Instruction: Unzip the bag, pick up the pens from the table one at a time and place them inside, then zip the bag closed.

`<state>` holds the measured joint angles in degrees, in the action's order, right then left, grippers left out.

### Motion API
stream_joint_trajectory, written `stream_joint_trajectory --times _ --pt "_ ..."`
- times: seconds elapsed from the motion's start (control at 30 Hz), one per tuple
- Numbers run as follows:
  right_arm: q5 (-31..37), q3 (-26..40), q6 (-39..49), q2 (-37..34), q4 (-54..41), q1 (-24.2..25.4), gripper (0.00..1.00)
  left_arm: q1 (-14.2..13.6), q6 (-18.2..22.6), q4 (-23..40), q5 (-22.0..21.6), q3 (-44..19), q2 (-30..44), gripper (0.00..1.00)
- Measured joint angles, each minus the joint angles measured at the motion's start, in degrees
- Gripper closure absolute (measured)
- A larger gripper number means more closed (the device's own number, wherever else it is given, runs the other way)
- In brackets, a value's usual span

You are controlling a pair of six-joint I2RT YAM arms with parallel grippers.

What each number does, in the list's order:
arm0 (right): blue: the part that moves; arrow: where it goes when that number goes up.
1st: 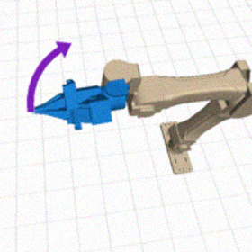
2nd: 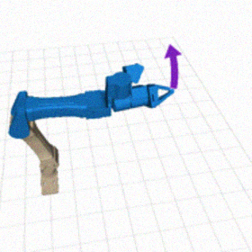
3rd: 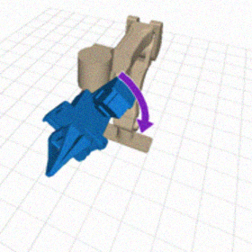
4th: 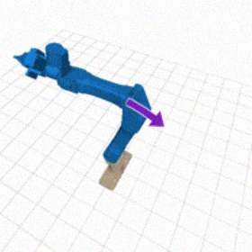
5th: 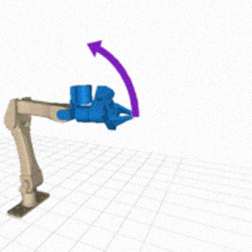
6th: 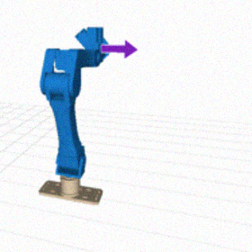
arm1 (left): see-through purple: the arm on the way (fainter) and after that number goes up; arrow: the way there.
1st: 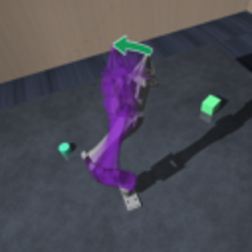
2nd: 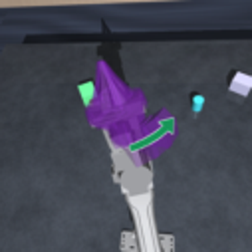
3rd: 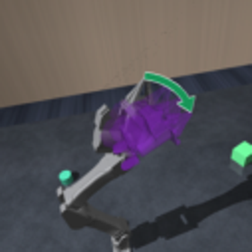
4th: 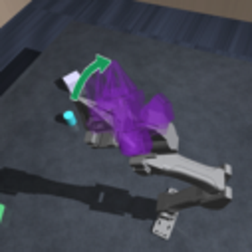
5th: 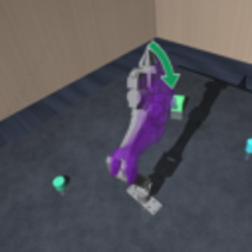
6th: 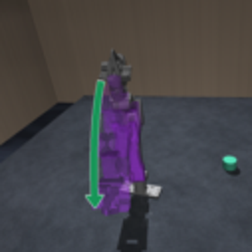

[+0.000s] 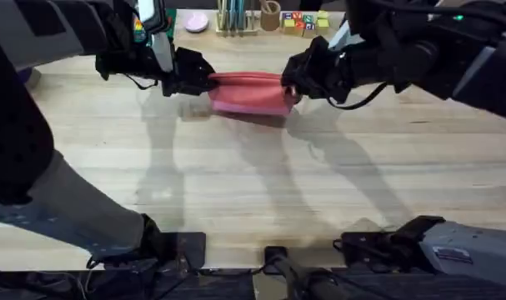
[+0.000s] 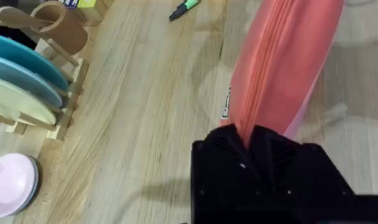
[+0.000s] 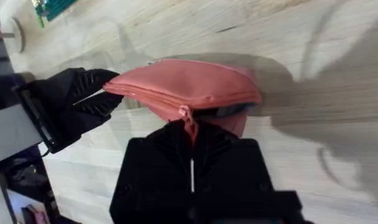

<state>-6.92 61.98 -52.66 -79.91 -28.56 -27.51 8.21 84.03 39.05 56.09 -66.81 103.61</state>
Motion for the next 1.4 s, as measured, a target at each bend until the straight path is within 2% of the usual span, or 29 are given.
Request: stream_joint_trajectory --times 0.83,1.17,1.4 --pt "-0.22 0.0 0.02 3.92 -0.4 1.55 0.969 -0.31 0.0 0.17 2.67 0.0 0.0 0.958" --pt "-0.2 0.0 0.02 3.93 -0.68 1.97 0.969 -0.31 0.01 0.15 1.99 0.0 0.0 0.958" --pt "0.04 0.0 0.0 4.52 -0.83 2.56 0.97 -0.2 0.02 -0.04 -0.04 0.0 0.0 0.958"
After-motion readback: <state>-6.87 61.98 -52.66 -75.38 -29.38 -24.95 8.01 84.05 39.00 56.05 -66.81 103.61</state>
